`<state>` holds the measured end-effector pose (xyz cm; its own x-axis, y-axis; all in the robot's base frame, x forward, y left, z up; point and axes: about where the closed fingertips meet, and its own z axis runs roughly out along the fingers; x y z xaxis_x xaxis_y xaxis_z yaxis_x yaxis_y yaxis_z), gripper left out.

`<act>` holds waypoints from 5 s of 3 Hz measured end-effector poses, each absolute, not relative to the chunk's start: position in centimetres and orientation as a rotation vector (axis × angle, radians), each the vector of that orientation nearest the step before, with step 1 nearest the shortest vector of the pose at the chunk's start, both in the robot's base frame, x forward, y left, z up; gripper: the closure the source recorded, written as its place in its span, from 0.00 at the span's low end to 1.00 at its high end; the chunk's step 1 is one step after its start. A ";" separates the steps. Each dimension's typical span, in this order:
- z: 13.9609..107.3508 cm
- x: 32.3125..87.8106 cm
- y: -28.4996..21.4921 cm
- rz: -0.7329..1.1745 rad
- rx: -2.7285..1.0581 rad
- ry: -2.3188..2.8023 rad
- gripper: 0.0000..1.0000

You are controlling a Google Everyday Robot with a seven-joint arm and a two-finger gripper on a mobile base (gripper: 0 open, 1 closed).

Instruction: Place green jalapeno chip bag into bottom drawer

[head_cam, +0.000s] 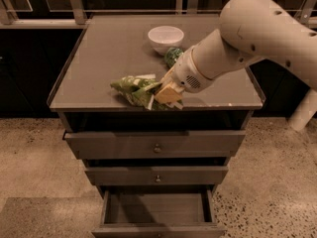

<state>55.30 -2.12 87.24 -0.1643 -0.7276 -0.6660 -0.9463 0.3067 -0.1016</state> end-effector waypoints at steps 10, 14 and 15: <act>61.6 37.9 -15.1 0.683 -0.512 2.394 1.00; 41.7 39.5 -15.8 0.833 -0.225 2.563 1.00; 39.2 41.8 -16.4 0.848 -0.262 2.571 1.00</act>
Offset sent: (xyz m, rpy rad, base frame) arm -0.1455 -0.1006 0.0160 0.0149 0.2041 -0.2184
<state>41.83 -16.36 39.18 -0.8945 -0.0463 -0.4447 -0.3017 0.7965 0.5240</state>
